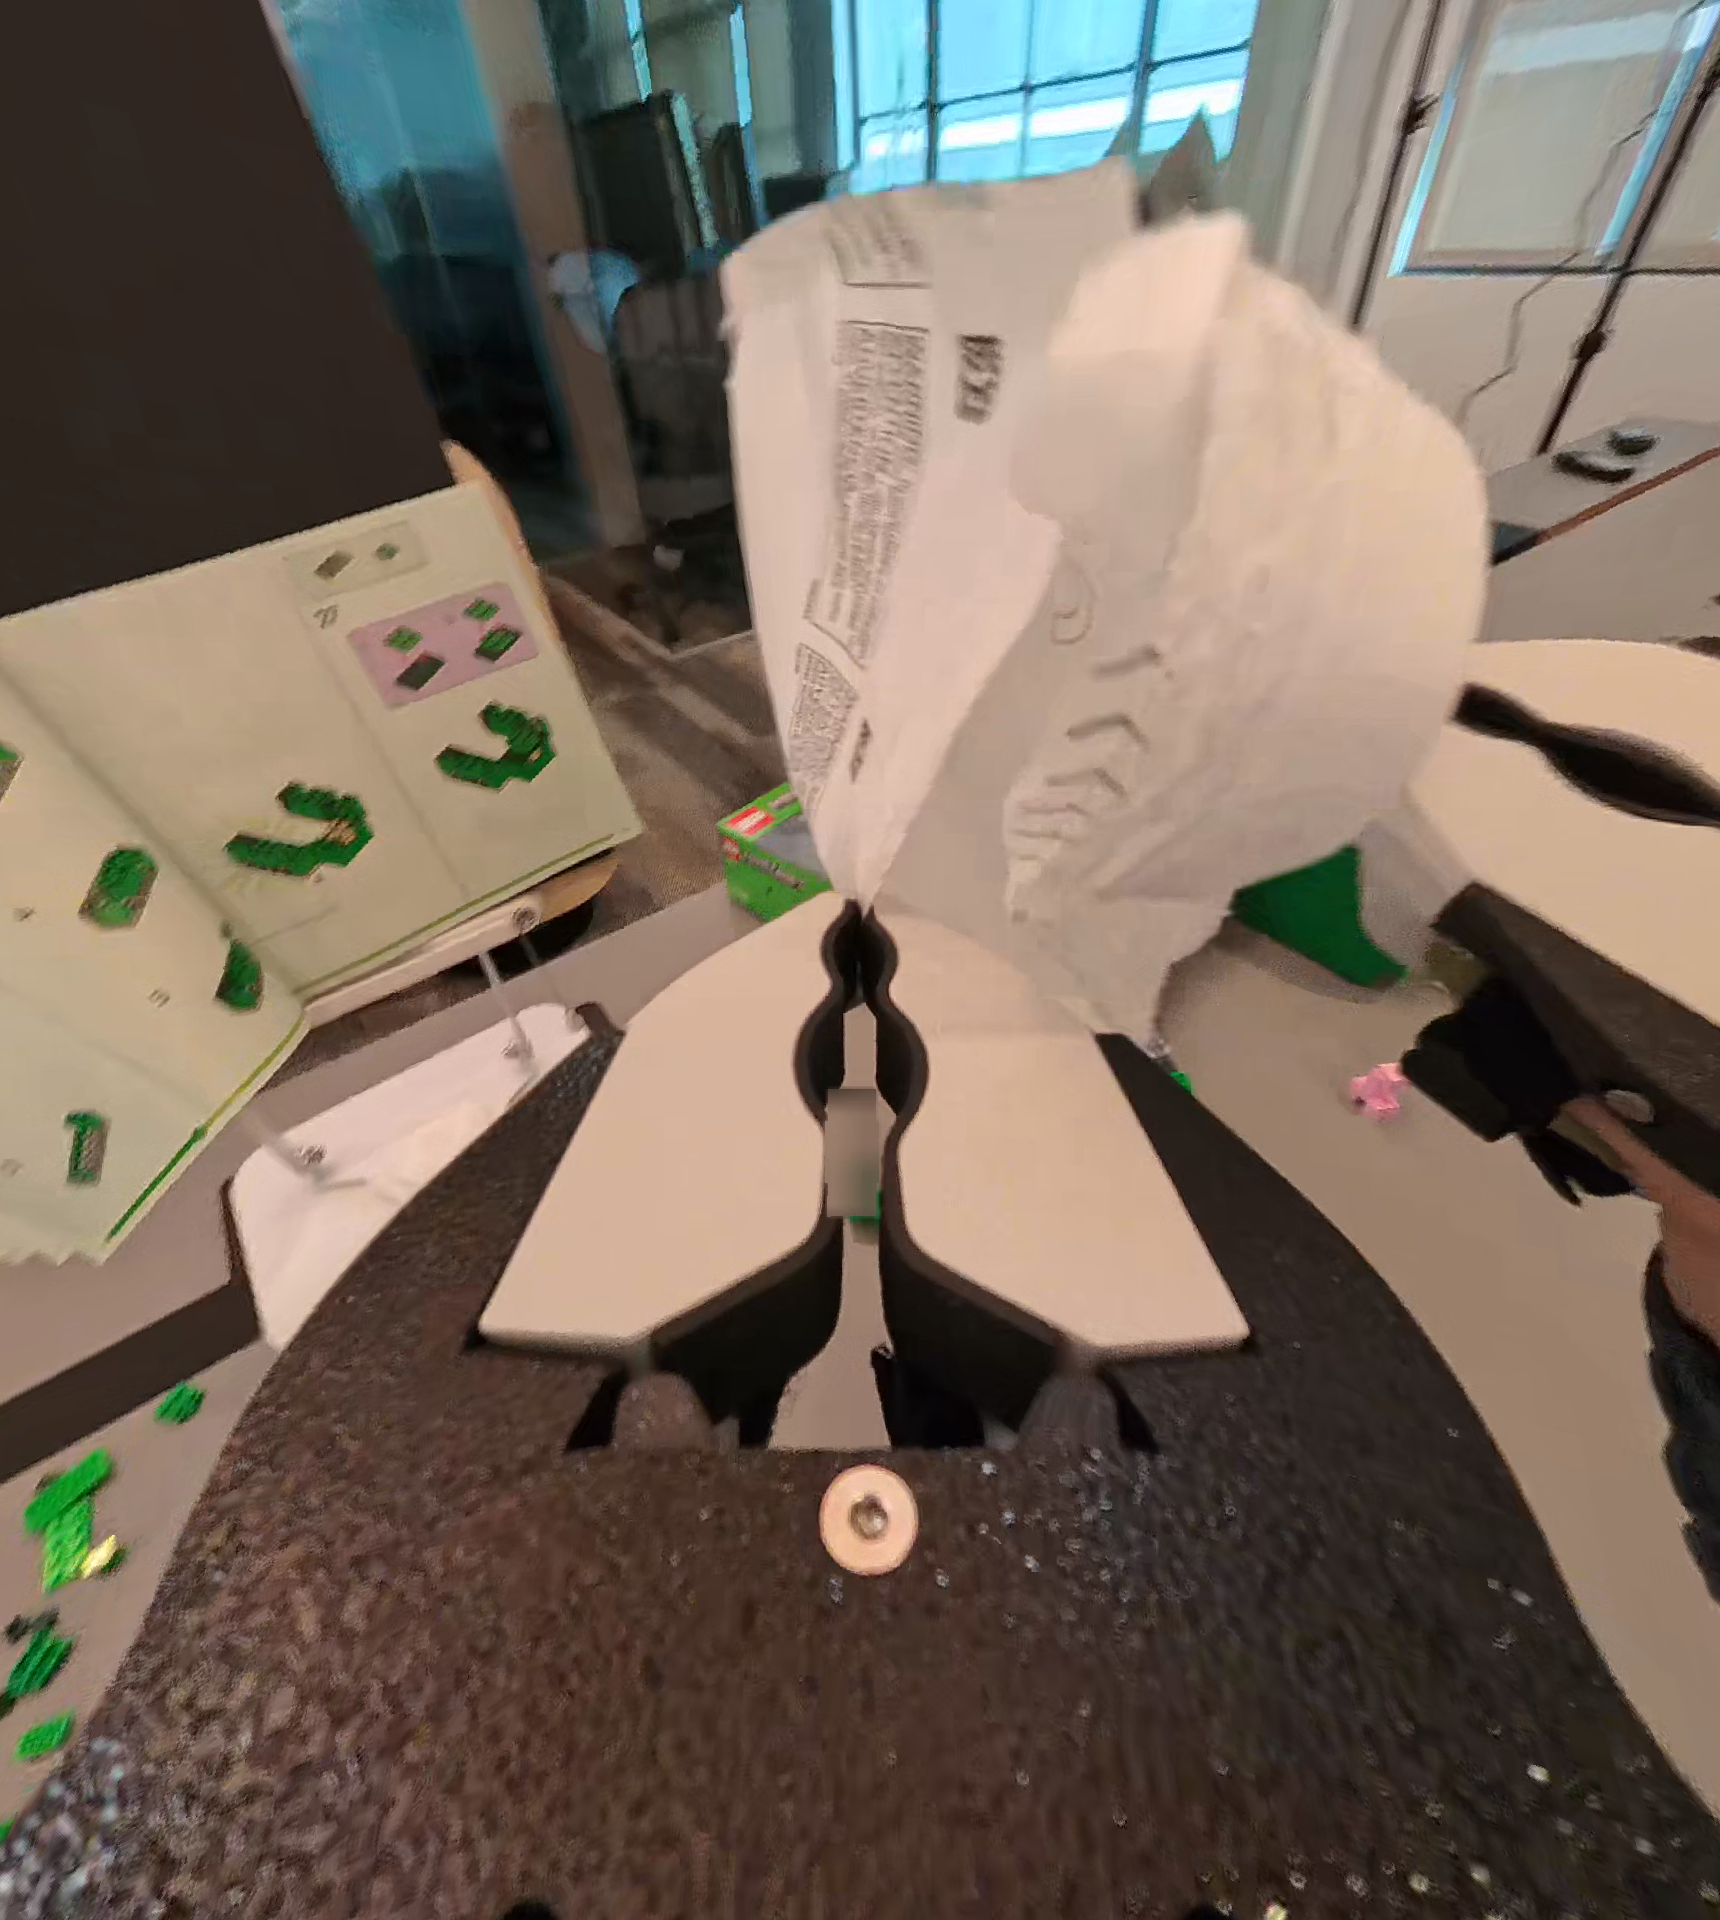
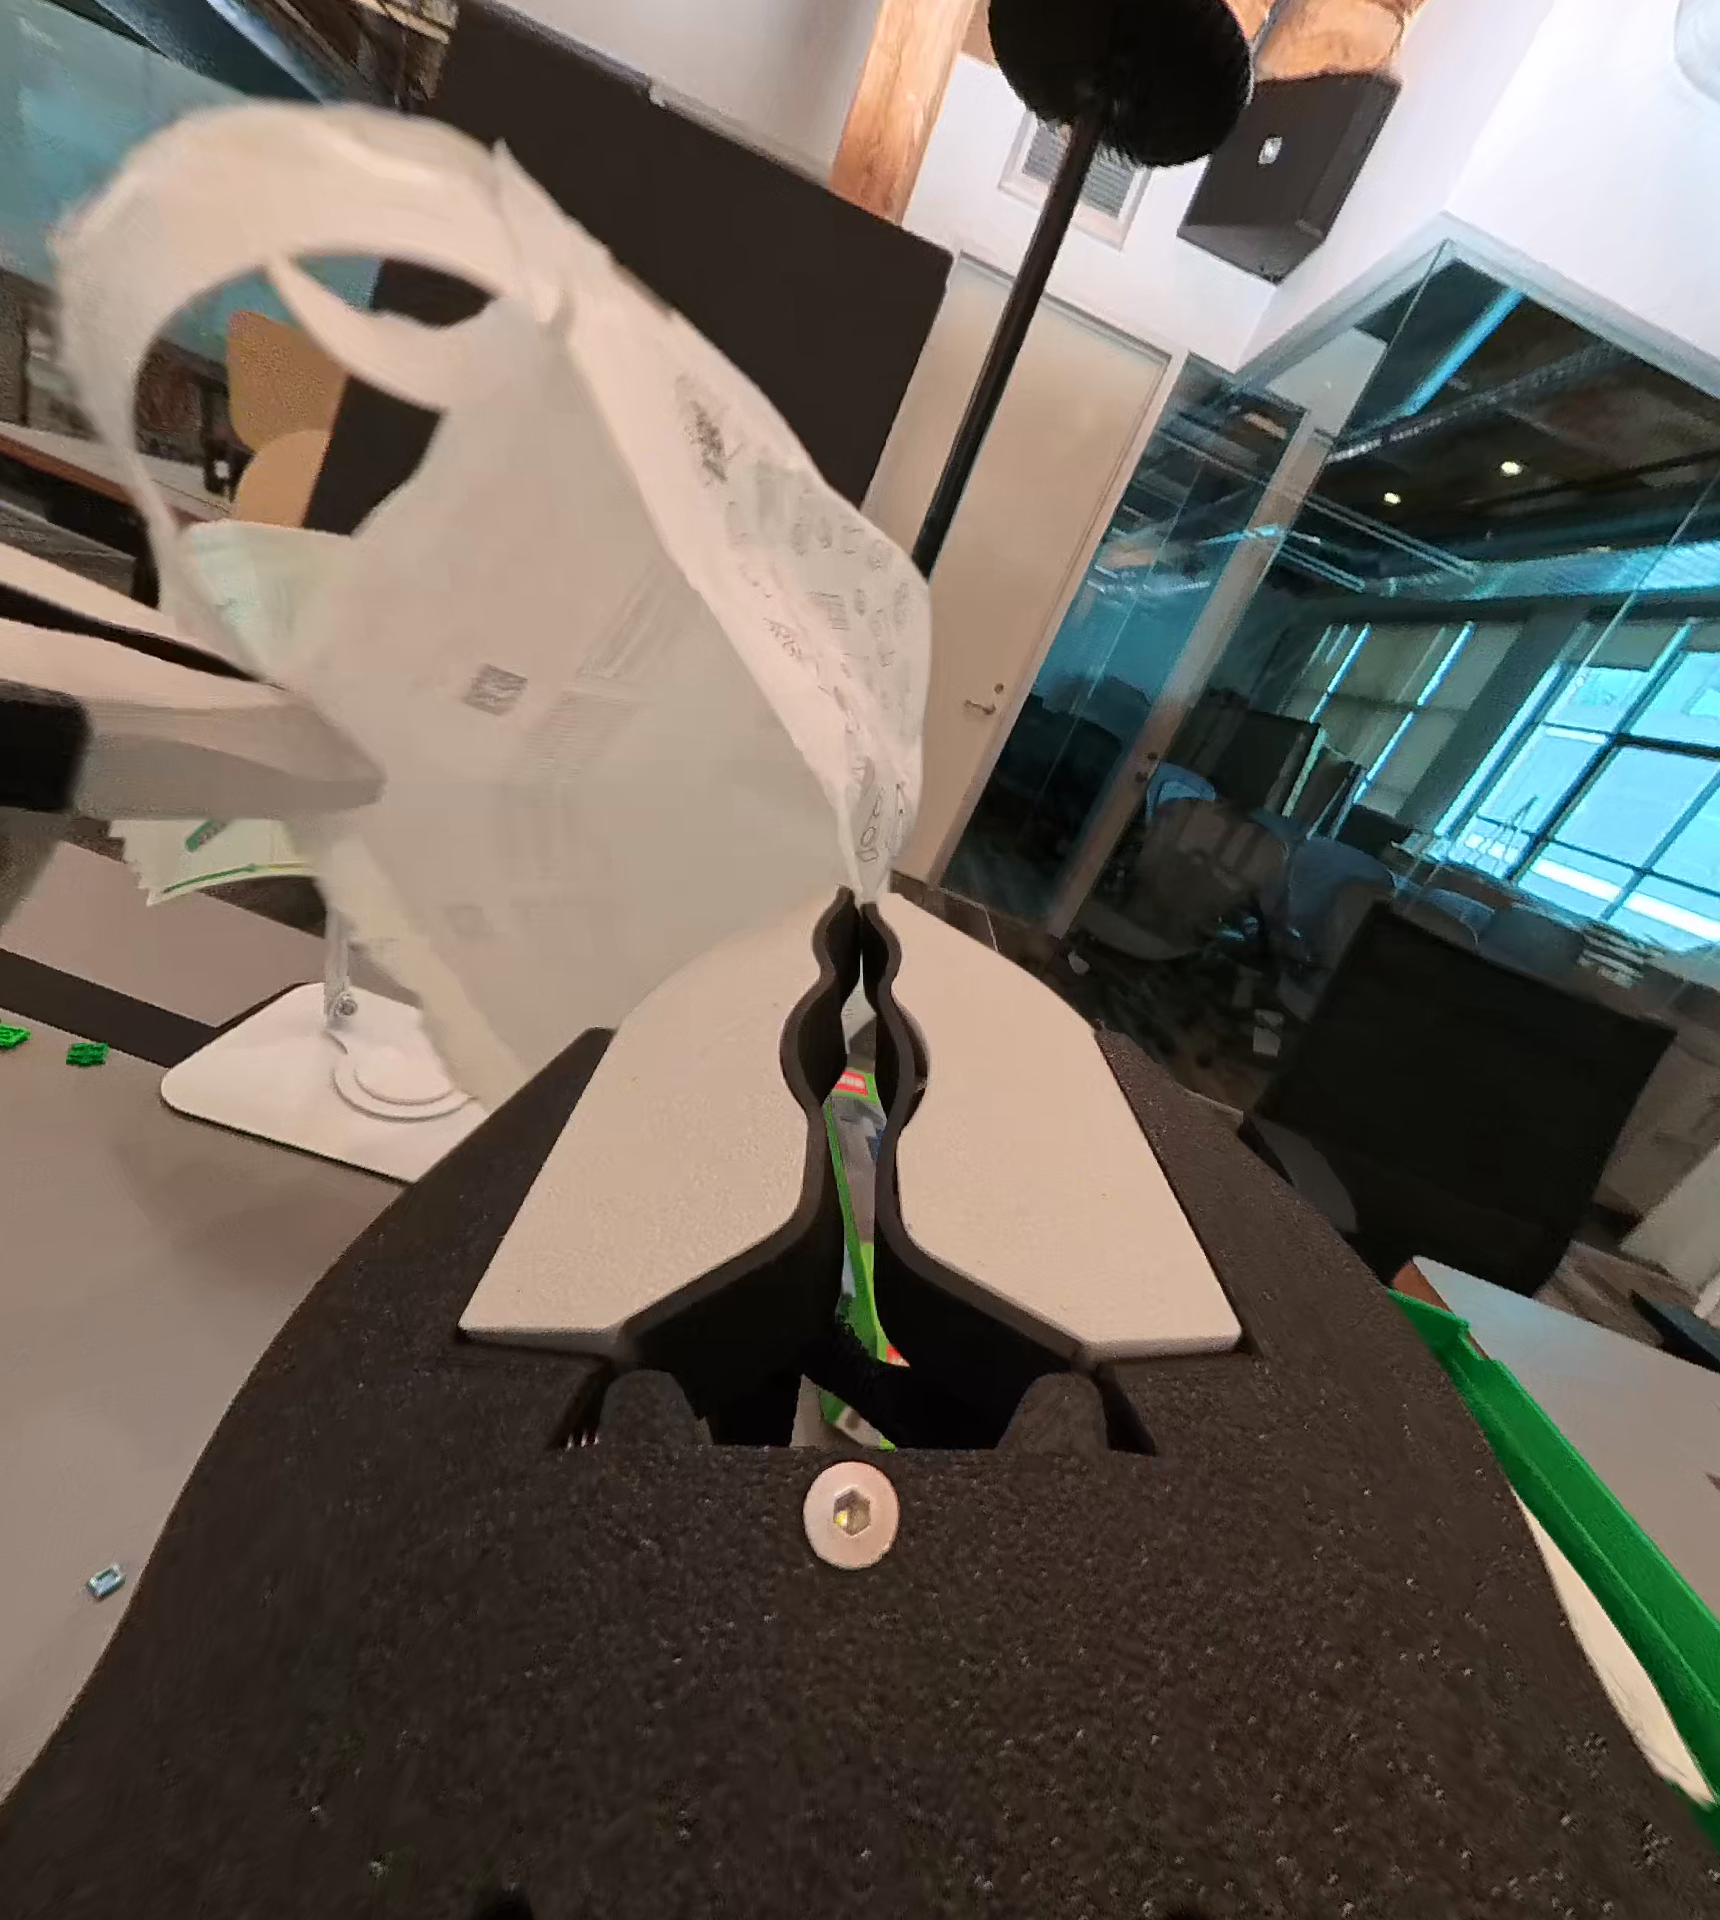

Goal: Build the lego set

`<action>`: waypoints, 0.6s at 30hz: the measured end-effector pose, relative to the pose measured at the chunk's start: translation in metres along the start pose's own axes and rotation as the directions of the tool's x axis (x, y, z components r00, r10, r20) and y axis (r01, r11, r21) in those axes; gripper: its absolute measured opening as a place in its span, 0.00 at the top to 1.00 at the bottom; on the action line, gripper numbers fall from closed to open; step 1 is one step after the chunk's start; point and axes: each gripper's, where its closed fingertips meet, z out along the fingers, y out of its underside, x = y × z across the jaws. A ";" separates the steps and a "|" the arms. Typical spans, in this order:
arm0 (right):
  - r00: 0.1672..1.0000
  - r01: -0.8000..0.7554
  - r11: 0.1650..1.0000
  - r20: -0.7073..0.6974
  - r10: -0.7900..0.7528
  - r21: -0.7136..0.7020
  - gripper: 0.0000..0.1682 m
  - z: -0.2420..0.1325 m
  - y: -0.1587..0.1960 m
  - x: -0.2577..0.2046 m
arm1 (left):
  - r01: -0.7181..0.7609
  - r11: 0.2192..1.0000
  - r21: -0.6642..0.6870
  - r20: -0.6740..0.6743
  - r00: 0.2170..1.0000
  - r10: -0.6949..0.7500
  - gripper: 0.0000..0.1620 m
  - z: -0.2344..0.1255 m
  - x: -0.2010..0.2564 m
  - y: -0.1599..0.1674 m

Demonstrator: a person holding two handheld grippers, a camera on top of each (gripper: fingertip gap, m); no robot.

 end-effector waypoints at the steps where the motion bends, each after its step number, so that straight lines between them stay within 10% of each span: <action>1: 1.000 0.002 1.000 0.005 -0.002 0.013 1.00 -0.001 -0.001 -0.002 | -0.004 1.000 0.022 -0.029 1.000 0.005 1.00 0.001 0.007 -0.002; 8: 0.999 0.015 1.000 0.028 -0.015 0.020 1.00 -0.002 0.002 -0.010 | -0.037 0.994 0.101 -0.109 0.993 0.048 1.00 0.011 0.035 -0.002; 18: 0.995 0.025 0.997 -0.097 -0.032 -0.072 1.00 -0.027 0.064 0.048 | -0.098 0.987 0.129 -0.307 0.942 0.134 0.53 -0.021 0.076 0.051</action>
